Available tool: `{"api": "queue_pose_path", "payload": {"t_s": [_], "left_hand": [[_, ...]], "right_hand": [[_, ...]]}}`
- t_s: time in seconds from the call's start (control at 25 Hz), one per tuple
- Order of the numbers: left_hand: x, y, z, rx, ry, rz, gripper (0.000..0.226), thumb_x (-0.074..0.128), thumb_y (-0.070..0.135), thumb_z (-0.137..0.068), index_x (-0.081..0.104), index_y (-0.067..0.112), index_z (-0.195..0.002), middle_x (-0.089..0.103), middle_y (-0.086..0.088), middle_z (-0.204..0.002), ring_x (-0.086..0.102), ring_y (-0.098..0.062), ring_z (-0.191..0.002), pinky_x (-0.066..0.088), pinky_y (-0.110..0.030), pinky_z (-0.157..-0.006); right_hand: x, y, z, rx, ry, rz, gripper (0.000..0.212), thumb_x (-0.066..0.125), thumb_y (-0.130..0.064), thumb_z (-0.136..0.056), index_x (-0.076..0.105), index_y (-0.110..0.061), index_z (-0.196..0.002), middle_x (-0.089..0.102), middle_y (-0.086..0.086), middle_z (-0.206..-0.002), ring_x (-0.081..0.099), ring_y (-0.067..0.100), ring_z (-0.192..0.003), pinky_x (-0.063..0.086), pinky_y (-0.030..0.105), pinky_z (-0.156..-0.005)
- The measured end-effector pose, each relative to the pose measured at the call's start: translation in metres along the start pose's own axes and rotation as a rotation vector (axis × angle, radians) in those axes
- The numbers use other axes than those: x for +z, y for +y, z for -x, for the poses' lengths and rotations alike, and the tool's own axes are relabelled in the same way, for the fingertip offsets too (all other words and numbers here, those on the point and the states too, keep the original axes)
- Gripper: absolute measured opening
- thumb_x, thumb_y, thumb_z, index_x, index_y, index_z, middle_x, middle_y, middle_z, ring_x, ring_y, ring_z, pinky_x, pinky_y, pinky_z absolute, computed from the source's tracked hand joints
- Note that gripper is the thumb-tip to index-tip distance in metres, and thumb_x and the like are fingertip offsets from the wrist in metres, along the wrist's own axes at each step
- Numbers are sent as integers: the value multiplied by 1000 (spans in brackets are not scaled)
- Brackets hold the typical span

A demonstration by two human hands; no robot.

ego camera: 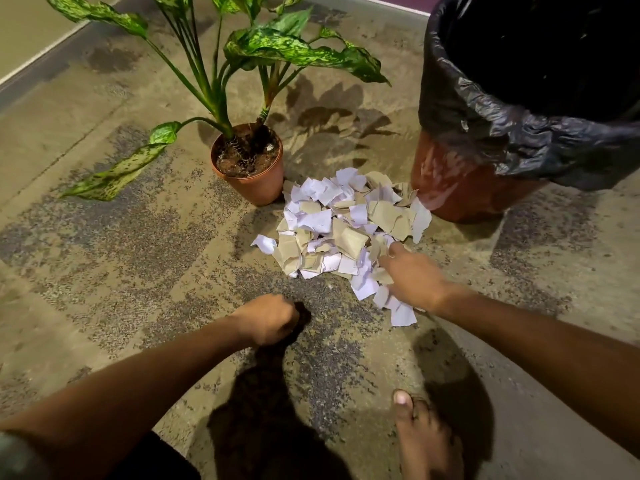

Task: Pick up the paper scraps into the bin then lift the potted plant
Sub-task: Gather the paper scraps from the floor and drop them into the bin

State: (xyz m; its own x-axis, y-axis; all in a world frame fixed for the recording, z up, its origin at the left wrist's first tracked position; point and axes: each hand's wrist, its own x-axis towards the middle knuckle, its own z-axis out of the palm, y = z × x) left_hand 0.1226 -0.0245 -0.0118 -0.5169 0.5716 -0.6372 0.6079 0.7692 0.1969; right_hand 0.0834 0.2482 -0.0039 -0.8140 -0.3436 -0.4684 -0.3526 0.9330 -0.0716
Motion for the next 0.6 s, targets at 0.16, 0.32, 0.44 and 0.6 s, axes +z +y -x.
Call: {"api": "queue_pose_path", "payload": {"t_s": [0.16, 0.32, 0.44, 0.6], "left_hand": [[-15, 10, -18, -29, 325, 262, 5, 61, 20, -87, 62, 19, -82, 51, 4, -129, 52, -15, -116, 46, -29, -99], [-36, 23, -42, -4, 492, 249, 15, 65, 24, -85, 57, 26, -72, 25, 6, -155, 25, -18, -141, 37, -34, -110], [-47, 28, -55, -20, 513, 200, 12, 64, 29, -85, 64, 26, -74, 18, 9, -156, 16, -23, -143, 31, -39, -112], [-52, 35, -70, 3, 491, 110, 16, 58, 24, -90, 70, 17, -81, 18, 2, -157, 33, -23, -133, 45, -37, -100]], "right_hand": [[1, 15, -4, -50, 51, -113, 40, 65, -17, -83, 60, -21, -123, 54, 6, -112, 59, 28, -100, 43, 29, -75], [3, 18, 0, -150, 46, -143, 34, 65, -16, -81, 65, -23, -114, 63, 3, -108, 58, 25, -104, 34, 26, -74], [8, 15, 5, -219, 2, -81, 29, 60, -10, -81, 65, -20, -108, 61, 3, -107, 58, 24, -101, 36, 25, -73], [-3, 18, 14, -228, 39, -82, 31, 62, -10, -84, 65, -18, -114, 56, 1, -118, 57, 24, -106, 44, 31, -84]]}}
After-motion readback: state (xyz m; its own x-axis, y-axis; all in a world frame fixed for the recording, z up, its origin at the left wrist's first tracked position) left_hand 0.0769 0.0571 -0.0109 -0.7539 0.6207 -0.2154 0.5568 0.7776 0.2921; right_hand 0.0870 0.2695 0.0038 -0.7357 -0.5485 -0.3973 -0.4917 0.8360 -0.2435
